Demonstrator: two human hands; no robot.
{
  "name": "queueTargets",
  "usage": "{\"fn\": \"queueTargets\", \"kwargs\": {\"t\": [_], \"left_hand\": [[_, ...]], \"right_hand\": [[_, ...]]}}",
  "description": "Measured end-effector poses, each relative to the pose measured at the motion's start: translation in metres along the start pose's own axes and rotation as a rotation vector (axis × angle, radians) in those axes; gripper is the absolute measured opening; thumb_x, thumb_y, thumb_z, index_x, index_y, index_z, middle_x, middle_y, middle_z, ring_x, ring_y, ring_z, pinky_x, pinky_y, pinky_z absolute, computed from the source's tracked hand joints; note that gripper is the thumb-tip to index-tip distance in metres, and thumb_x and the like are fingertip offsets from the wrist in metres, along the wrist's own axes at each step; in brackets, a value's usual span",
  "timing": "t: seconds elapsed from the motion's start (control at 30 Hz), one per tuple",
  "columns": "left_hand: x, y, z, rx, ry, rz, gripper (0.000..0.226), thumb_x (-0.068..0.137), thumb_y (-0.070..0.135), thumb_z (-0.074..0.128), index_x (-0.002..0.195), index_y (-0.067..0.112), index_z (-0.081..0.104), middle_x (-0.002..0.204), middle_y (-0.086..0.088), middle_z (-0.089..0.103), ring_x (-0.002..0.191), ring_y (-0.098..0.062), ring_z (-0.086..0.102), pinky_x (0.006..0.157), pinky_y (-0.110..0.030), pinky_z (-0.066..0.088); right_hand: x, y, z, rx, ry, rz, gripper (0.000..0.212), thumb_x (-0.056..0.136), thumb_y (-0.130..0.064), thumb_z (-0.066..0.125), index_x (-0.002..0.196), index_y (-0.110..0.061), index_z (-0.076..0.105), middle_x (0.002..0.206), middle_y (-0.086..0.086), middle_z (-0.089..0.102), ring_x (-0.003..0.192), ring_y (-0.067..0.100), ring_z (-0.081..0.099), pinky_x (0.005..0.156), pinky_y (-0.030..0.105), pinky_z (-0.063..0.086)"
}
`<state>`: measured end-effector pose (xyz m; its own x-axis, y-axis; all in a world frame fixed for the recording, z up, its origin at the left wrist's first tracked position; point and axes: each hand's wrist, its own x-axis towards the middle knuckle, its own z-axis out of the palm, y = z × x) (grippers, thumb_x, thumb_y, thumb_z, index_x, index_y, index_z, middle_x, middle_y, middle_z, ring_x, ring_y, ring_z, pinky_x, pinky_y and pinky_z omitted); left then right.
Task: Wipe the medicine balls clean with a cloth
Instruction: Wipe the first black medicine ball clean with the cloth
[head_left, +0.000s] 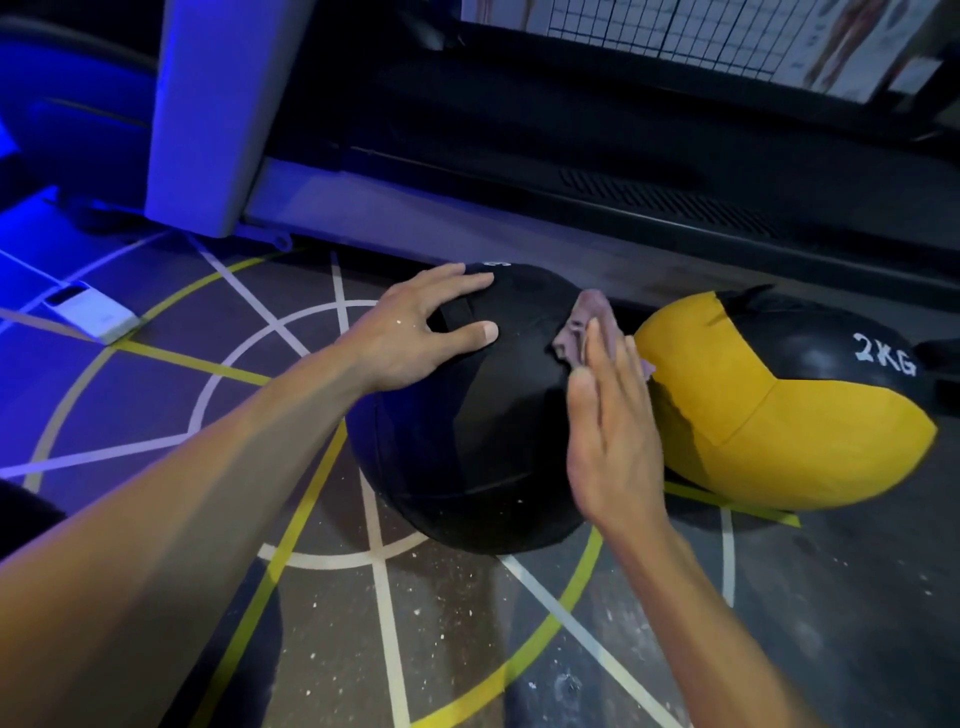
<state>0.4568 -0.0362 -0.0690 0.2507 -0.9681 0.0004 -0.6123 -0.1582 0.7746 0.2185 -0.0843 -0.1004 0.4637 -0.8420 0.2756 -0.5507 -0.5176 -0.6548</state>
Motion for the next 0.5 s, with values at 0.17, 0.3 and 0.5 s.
{"fn": "queueTargets", "kwargs": {"t": [0.17,0.3,0.5], "left_hand": [[0.004,-0.001,0.002,0.002,0.021,0.014,0.075,0.077,0.077,0.061,0.147,0.053,0.046,0.164,0.018,0.029,0.153,-0.006,0.020,0.127,-0.044,0.019],[-0.006,-0.010,0.001,-0.015,0.034,0.044,0.072,0.079,0.075,0.059,0.146,0.053,0.047,0.163,0.020,0.030,0.153,-0.005,0.020,0.127,-0.046,0.018],[-0.030,-0.011,0.007,-0.004,0.066,0.066,0.070,0.078,0.077,0.058,0.144,0.057,0.046,0.161,0.029,0.029,0.154,-0.004,0.015,0.126,-0.043,0.016]], "right_hand": [[-0.036,-0.032,0.012,-0.238,-0.101,-0.138,0.068,0.105,-0.061,0.012,0.164,-0.027,0.012,0.172,-0.008,0.000,0.158,0.013,-0.009,0.129,0.045,0.005],[-0.076,-0.020,0.017,-0.416,-0.212,-0.411,0.060,0.110,-0.051,0.016,0.163,-0.025,0.020,0.172,-0.007,0.008,0.158,0.016,0.003,0.125,0.042,0.011],[0.023,0.000,-0.016,0.026,-0.029,0.065,0.059,0.107,-0.057,0.017,0.161,-0.032,0.026,0.167,-0.022,0.017,0.155,0.000,0.010,0.128,0.041,0.017]]}}
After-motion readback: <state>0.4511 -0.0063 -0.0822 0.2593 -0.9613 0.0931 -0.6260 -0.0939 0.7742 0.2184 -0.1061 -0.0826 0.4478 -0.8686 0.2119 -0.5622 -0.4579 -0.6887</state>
